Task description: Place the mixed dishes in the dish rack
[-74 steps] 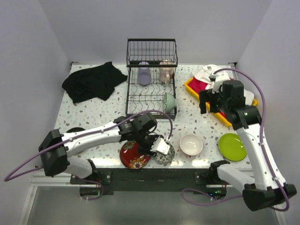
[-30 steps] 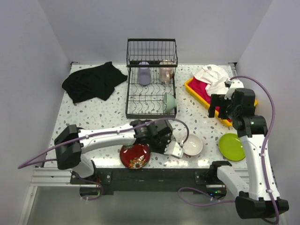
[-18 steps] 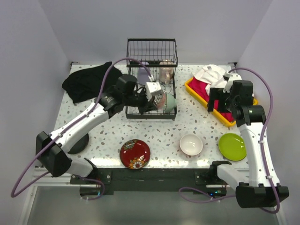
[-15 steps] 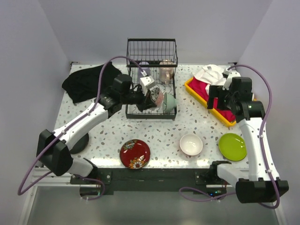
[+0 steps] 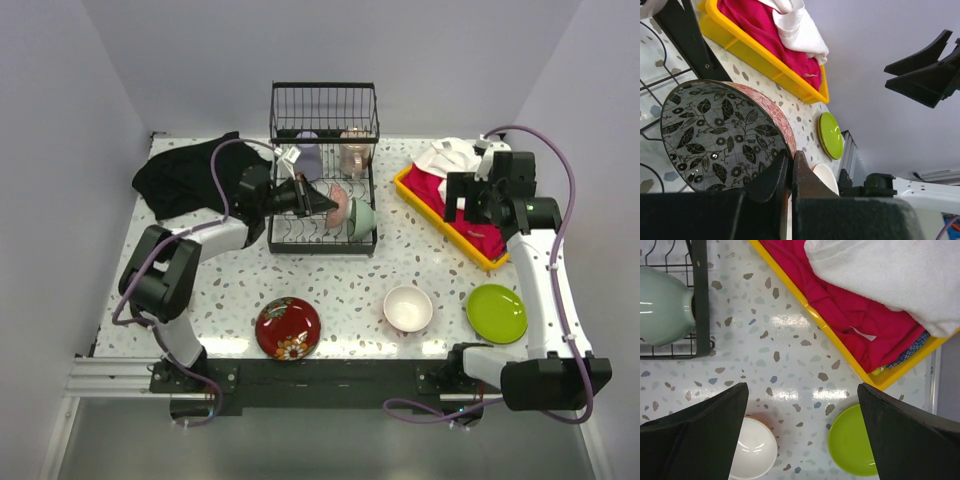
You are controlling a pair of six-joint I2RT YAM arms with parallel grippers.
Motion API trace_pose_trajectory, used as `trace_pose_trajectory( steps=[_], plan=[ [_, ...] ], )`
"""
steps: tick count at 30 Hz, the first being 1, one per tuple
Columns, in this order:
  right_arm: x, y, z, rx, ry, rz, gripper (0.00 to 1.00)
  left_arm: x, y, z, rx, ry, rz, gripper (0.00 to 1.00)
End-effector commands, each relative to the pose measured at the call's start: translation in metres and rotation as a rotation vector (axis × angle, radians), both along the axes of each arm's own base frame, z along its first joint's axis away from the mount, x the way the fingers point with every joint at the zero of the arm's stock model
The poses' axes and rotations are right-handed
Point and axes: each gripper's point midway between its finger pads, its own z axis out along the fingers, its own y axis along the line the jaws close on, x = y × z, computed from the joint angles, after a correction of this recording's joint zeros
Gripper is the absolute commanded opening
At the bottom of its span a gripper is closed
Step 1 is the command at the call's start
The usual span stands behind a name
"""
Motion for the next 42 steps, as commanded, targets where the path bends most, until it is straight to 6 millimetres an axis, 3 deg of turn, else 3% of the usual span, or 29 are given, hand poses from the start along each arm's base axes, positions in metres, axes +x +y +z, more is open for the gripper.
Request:
trace_pose_trajectory(
  steps=[1,12,27,30,34,35,37,42],
  plan=[
    [0.003,-0.017,0.008,-0.050,-0.013,-0.044,0.95,0.002,-0.011,0.041,-0.205,-0.045,-0.048,0.00],
    [0.008,-0.027,-0.001,-0.091,0.034,-0.040,0.95,0.007,-0.014,0.010,-0.244,0.047,-0.042,0.00],
    [0.013,-0.026,-0.004,-0.080,0.035,-0.036,0.95,0.017,0.008,-0.050,-0.148,0.232,0.150,0.01],
    [0.010,-0.025,-0.003,-0.076,0.031,-0.034,0.95,0.022,0.010,-0.053,-0.108,0.226,0.168,0.27],
    [0.005,-0.023,-0.008,-0.065,0.030,-0.032,0.95,0.028,0.010,-0.052,-0.057,0.180,0.151,0.44],
    [0.004,-0.022,-0.008,-0.060,0.030,-0.031,0.95,0.028,0.012,-0.057,-0.021,0.179,0.143,0.48],
    [0.000,-0.021,-0.007,-0.056,0.025,-0.029,0.95,0.029,0.020,-0.048,0.002,0.154,0.118,0.54],
    [-0.006,-0.017,-0.004,-0.032,0.001,-0.026,0.95,0.022,0.048,-0.008,0.085,0.018,0.097,0.58]
  ],
)
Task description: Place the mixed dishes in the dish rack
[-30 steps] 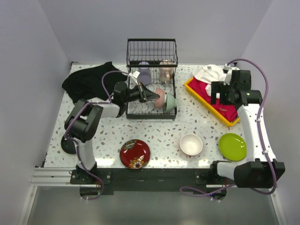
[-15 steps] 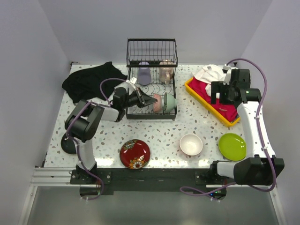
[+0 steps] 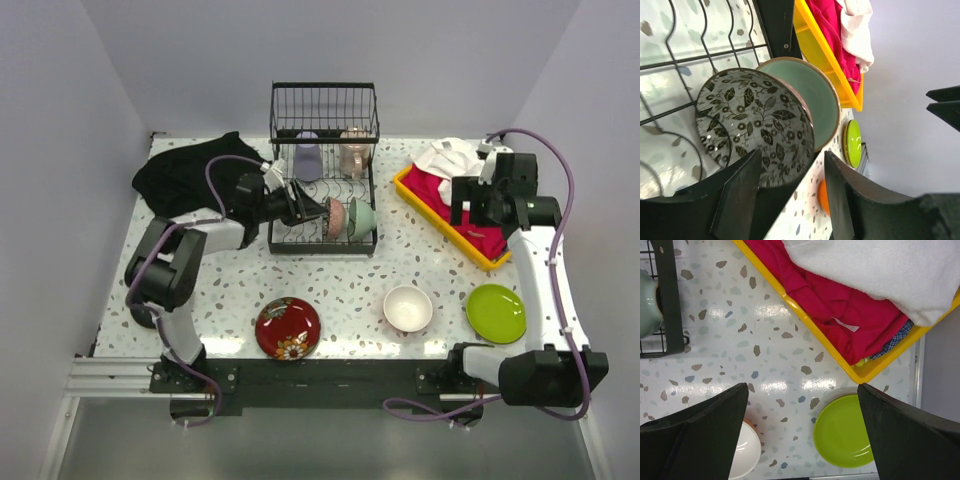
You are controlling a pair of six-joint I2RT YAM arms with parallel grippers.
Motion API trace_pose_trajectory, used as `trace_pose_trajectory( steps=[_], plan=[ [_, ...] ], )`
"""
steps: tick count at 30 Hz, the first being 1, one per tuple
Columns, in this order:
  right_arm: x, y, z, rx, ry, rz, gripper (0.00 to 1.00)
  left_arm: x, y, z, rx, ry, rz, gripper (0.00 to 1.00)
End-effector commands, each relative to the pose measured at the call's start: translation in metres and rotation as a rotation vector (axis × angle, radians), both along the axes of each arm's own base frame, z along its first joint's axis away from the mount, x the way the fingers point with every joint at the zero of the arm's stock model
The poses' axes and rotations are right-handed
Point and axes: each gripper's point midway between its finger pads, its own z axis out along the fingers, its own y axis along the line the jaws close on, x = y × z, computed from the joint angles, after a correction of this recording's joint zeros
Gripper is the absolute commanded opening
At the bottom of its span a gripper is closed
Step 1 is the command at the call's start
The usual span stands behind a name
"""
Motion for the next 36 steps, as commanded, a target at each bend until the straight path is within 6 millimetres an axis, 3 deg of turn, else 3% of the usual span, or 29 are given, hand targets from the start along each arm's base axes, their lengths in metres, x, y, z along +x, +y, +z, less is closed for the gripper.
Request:
trace_pose_trajectory(
  steps=[1,2,4,5,6,8,9,11,12,14,15,18,23,31,36],
  plan=[
    [-0.004,0.006,0.010,0.032,-0.059,0.007,0.95,-0.006,0.031,0.056,0.105,-0.176,-0.050,0.58],
    [-0.005,0.007,0.011,0.036,-0.064,0.009,0.95,-0.011,0.038,0.074,0.149,-0.259,-0.055,0.59],
    [-0.009,0.007,0.011,0.038,-0.072,0.012,0.95,-0.026,0.044,0.078,0.218,-0.296,-0.085,0.59],
    [-0.010,0.008,0.012,0.040,-0.076,0.014,0.95,-0.036,0.046,0.095,0.262,-0.418,-0.117,0.59],
    [-0.011,0.008,0.013,0.042,-0.083,0.016,0.95,-0.047,0.042,0.099,0.281,-0.475,-0.167,0.60],
    [-0.015,0.012,0.013,0.077,-0.099,-0.009,0.95,-0.085,0.021,0.099,0.343,-0.635,-0.366,0.61],
    [-0.017,0.012,0.012,0.085,-0.100,-0.016,0.95,-0.109,-0.001,0.107,0.326,-0.706,-0.482,0.61],
    [-0.024,0.015,0.012,0.119,-0.103,-0.025,0.94,-0.134,-0.015,0.096,0.352,-0.780,-0.655,0.61],
    [-0.027,0.015,0.009,0.130,-0.093,-0.033,0.94,-0.150,-0.034,0.108,0.335,-0.842,-0.735,0.60],
    [-0.033,0.016,0.009,0.156,-0.098,-0.054,0.94,-0.165,-0.045,0.084,0.382,-0.850,-0.878,0.60],
    [-0.036,0.016,0.006,0.168,-0.093,-0.064,0.94,-0.174,-0.061,0.089,0.388,-0.892,-0.924,0.60],
    [-0.041,0.017,0.007,0.225,-0.126,-0.093,0.94,-0.195,-0.085,0.064,0.474,-0.974,-1.063,0.60],
    [-0.056,0.013,0.008,0.330,-0.161,-0.175,0.94,-0.229,-0.102,0.018,0.630,-1.121,-1.338,0.58],
    [-0.085,0.004,-0.002,0.332,-0.184,-0.246,0.94,-0.258,-0.150,0.000,0.647,-1.221,-1.403,0.59],
    [-0.088,0.002,-0.003,0.324,-0.178,-0.255,0.94,-0.266,-0.176,-0.006,0.654,-1.287,-1.383,0.59]
  ],
)
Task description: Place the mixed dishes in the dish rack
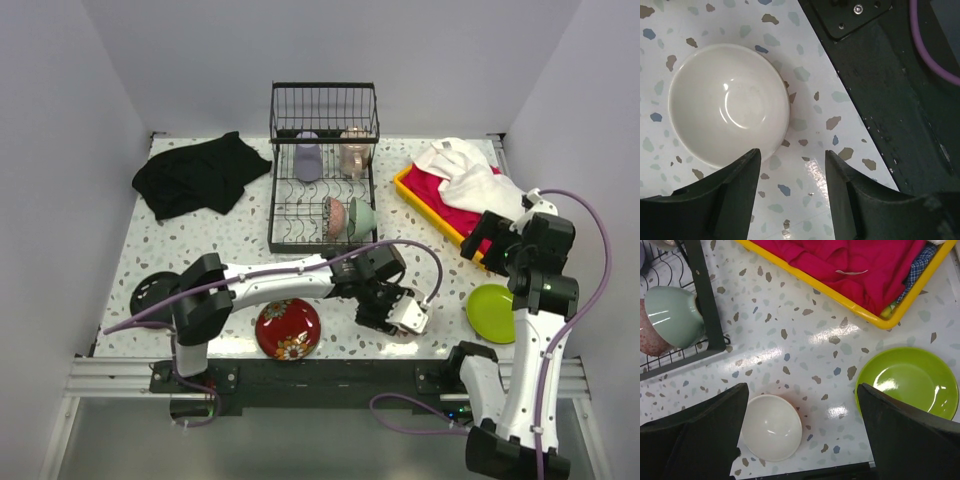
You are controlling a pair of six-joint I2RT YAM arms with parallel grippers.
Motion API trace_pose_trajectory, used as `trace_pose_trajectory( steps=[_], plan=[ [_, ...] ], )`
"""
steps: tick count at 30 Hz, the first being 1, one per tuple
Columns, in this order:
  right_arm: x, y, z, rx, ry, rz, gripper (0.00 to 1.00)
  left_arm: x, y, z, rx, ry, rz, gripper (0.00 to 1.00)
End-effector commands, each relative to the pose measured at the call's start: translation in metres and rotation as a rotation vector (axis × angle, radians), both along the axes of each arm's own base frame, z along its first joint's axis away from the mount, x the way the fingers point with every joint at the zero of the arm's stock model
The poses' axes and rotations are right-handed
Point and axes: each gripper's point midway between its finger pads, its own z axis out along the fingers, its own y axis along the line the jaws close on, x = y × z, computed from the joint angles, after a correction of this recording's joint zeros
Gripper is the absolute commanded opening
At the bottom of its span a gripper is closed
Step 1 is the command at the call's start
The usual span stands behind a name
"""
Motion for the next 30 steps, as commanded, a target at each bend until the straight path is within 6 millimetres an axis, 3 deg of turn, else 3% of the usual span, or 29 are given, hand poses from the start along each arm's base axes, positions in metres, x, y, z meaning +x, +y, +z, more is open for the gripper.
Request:
trace_pose_trajectory(
  steps=[1,7,8,12,20,22,26,27,30],
  plan=[
    [0.000,0.002,0.001,0.021,-0.002,0.001,0.94,0.004,-0.035,0.004,-0.068,-0.097,-0.022,0.59],
    [0.004,-0.002,0.009,0.012,-0.014,-0.011,0.94,0.003,-0.053,-0.013,-0.087,-0.158,0.007,0.51],
    [0.006,-0.003,0.011,0.013,-0.016,-0.015,0.94,0.009,-0.051,-0.018,-0.073,-0.192,0.043,0.45],
    [0.007,-0.005,0.013,0.014,-0.014,-0.022,0.94,0.018,-0.046,-0.030,-0.048,-0.240,0.063,0.40],
    [0.008,-0.004,0.006,0.029,0.003,-0.021,0.94,0.018,-0.033,-0.046,-0.006,-0.247,0.064,0.39],
    [0.010,-0.004,0.006,0.031,0.006,-0.018,0.94,0.019,-0.035,-0.047,-0.012,-0.253,0.064,0.35],
    [0.012,-0.005,0.007,0.030,0.007,-0.019,0.94,0.017,-0.040,-0.040,-0.032,-0.239,0.042,0.00],
    [0.013,-0.005,0.009,0.028,0.006,-0.017,0.94,0.017,-0.035,-0.038,-0.013,-0.229,0.039,0.00],
    [0.015,-0.005,0.010,0.031,0.013,-0.011,0.94,0.020,-0.026,-0.007,-0.006,-0.191,0.051,0.00]
  ],
)
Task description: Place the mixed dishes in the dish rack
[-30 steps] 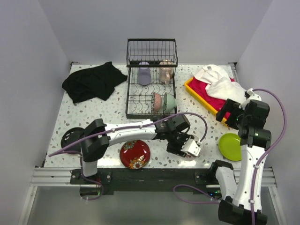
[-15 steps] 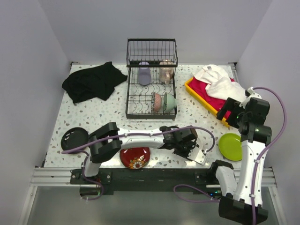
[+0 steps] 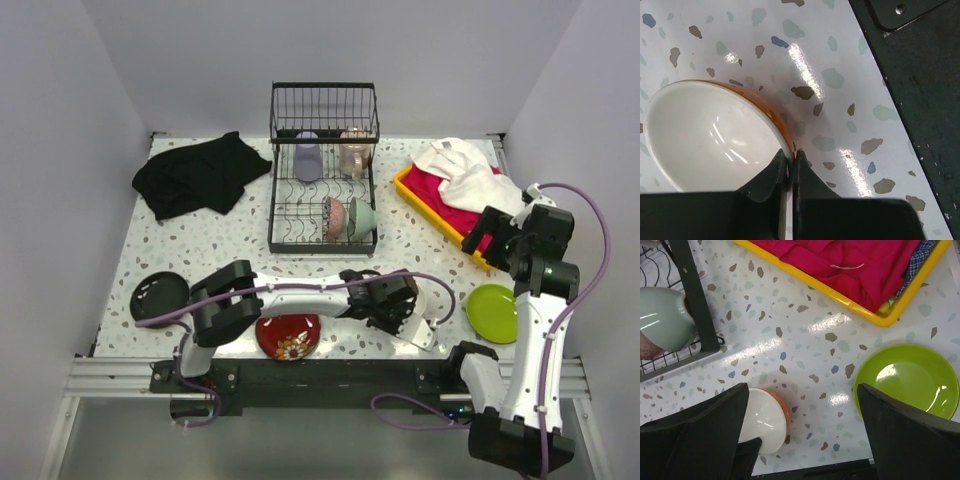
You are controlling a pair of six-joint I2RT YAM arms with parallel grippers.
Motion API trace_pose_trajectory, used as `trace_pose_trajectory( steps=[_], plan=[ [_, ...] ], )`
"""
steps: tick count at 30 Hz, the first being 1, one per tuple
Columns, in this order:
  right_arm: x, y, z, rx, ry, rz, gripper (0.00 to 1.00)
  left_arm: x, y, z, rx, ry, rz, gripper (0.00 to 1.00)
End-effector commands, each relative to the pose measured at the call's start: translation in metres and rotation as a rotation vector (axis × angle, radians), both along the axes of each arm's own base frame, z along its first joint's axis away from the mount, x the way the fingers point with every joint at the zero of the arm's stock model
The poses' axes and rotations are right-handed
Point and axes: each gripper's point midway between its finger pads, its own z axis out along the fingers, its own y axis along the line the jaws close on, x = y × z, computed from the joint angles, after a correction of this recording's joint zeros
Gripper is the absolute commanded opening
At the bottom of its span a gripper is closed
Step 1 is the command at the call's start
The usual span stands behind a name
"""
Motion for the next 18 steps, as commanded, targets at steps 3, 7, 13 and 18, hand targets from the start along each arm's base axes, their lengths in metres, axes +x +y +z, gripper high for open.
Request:
trace_pose_trajectory(
  steps=[3,7,13,18],
  plan=[
    [0.012,0.003,0.021,0.032,-0.040,0.014,0.93,0.009,0.013,0.105,-0.122,0.128,0.014,0.00],
    [0.019,0.004,0.025,0.049,-0.053,0.013,0.93,0.032,0.032,0.204,-0.302,0.214,0.118,0.00],
    [0.023,0.003,0.017,0.062,-0.030,0.011,0.93,0.118,0.104,0.275,-0.569,0.275,0.446,0.00],
    [0.026,0.000,0.010,0.057,0.008,0.008,0.93,0.151,0.169,0.277,-0.648,0.357,0.649,0.00]
  ],
)
